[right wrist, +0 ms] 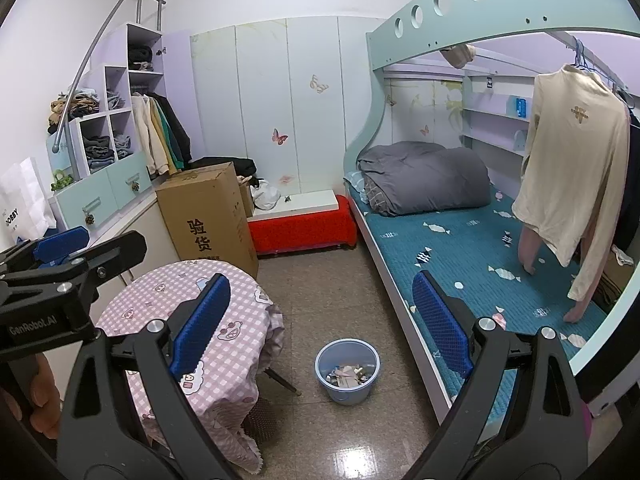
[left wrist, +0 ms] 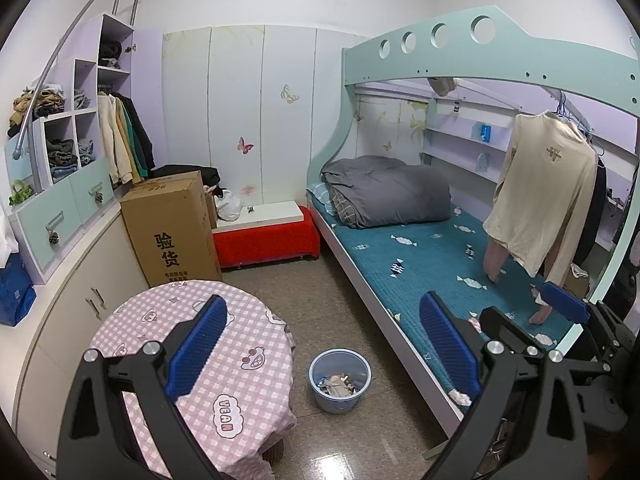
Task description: Collect trash
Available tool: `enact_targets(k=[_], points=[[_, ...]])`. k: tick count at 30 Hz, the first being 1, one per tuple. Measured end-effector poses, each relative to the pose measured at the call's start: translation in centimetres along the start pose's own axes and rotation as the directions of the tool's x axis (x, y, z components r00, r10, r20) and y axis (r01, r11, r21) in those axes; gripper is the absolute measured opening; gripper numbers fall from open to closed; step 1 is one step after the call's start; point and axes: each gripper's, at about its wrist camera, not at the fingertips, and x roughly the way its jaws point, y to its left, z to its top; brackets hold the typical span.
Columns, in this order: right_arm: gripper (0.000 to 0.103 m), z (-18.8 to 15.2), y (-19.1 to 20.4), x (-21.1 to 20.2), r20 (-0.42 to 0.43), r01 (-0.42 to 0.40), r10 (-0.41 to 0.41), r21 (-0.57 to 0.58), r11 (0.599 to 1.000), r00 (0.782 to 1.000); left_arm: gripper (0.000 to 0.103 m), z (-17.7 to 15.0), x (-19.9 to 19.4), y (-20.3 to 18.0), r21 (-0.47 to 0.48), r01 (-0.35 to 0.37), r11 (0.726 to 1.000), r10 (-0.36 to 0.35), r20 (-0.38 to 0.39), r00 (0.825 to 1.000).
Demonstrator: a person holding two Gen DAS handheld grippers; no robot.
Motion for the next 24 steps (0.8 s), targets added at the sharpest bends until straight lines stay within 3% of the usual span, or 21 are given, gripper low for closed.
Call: enact_targets(k=[24], points=[[0.091,0.4,-0.7,0.8,-0.010,0.000,0.000,0.005,1.000,1.000,0.095,0.2,1.1,-0.4,-0.003,0.009,1.000,-0.009,-0.009,1.000]])
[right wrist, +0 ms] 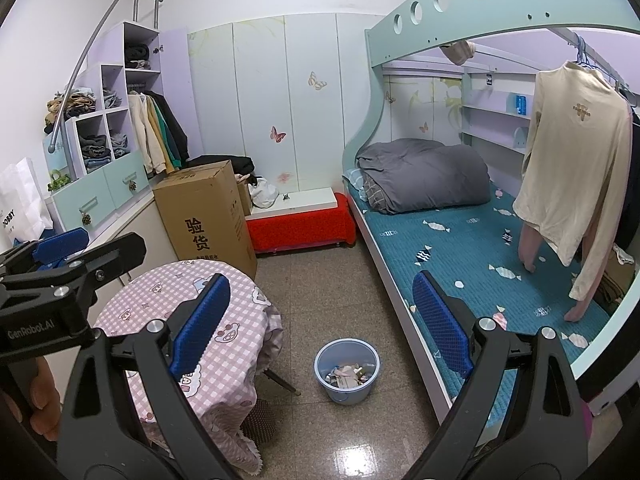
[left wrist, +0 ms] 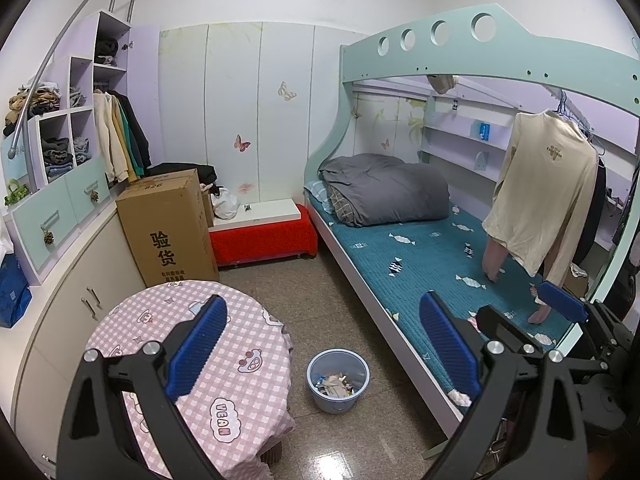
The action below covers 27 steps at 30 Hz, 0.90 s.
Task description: Collect trash
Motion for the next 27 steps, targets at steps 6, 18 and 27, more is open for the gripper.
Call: enact_targets(k=[6,18,27], points=[[0.091,0.02,0.04,-0.02,0.001,0.000,0.000,-0.001,1.000,1.000,0.095,0.03,0.16,-0.06,0.001,-0.002,1.000,0.002,0.000,1.000],[0.091,0.10,-0.22,0.35,-0.004,-0.002,0.002,0.000,1.000,1.000,0.095,0.10,0.44,-0.07,-0.001,0.000,1.000,0.000,-0.003,1.000],[0.091,0.11,-0.36,0.66,-0.009,-0.002,0.002,0.001,1.000,1.000,0.095,0.11,0.64,-0.19,-0.001,0.002,1.000,-0.002,-0.006,1.000]])
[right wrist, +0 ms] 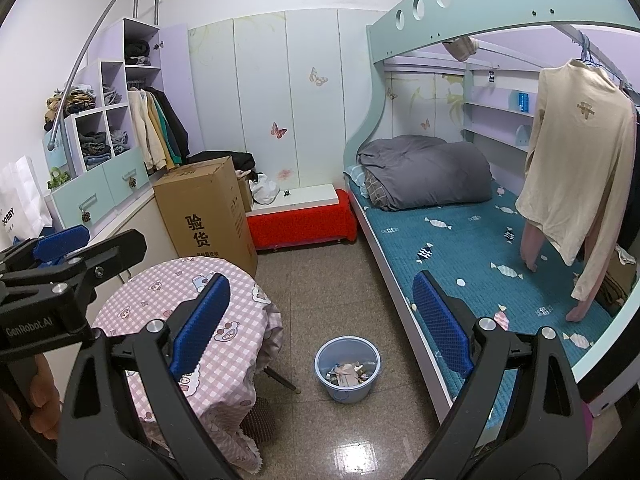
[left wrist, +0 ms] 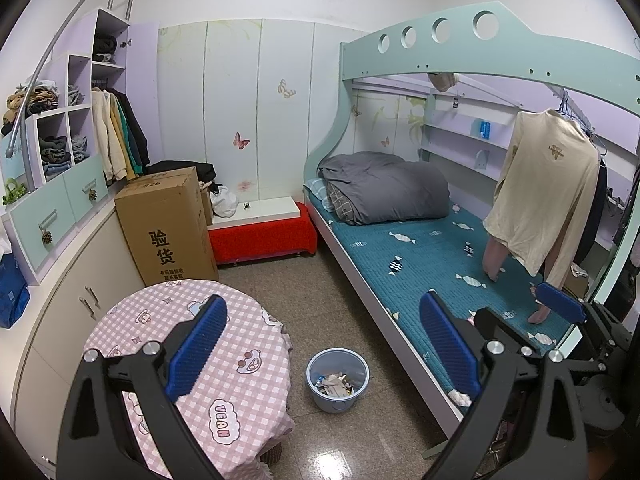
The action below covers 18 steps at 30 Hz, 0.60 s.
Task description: Collect trash
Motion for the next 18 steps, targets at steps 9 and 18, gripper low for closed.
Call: enact_targets(k=[9,18], points=[[0.091,-0.2,-0.4,0.7,-0.006,-0.005,0.005,0.002,1.000,1.000,0.095,-0.2,1.0,-0.4,0.004,-0.002,1.000,0.002,-0.006,1.000],[0.091,-0.4,-1.1,1.7,-0.015,-0.012,0.012,0.005,1.000,1.000,0.095,-0.2,1.9,-0.7,0.009,-0.007,1.000,0.007,-0.015,1.000]])
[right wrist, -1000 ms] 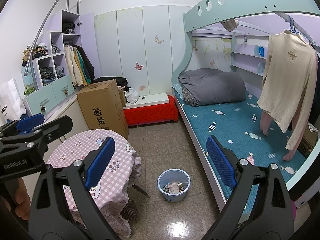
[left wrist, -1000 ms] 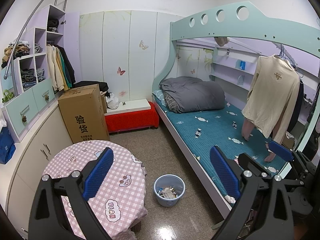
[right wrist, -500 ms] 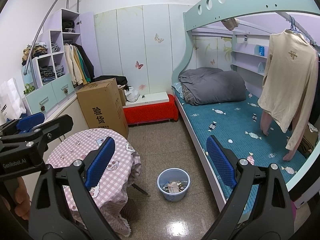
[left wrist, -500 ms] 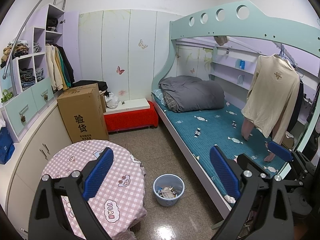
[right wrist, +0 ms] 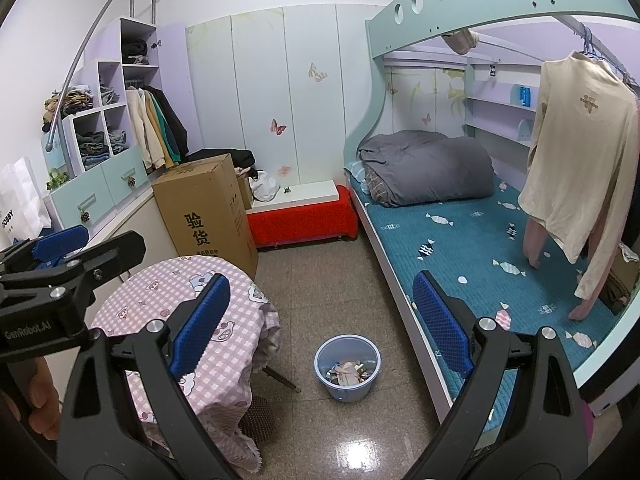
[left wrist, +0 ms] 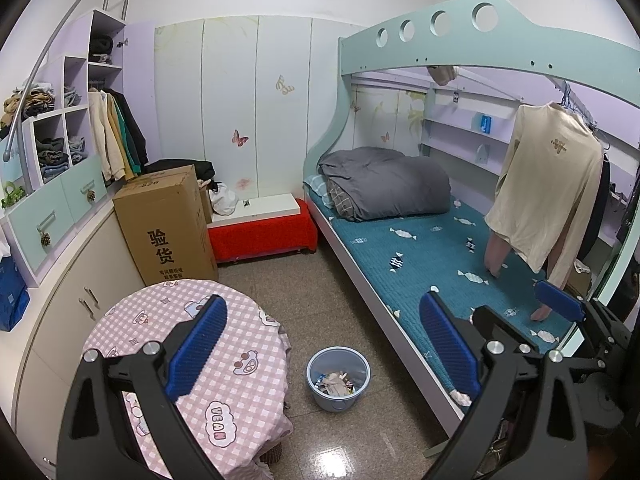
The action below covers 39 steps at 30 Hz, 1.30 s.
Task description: Collect trash
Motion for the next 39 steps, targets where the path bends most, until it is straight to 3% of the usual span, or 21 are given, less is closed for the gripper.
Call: enact_targets(k=[30,39], points=[[0.091,2.7,-8.1,5.9,-0.085,-0.051,0.050,-0.009,0.999,0.995,0.095,2.1,6.4,-5.2,-0.048,-0.067,0.997,0.063,-0.081,0.995],[0.091,3.2,-8.8,7.5,-0.115,-0.051,0.050,-0.003,0.999,0.992,0.095,2.4,8.4,-5.3,-0.058,-0.070,0.996,0.063,-0.115,0.991]])
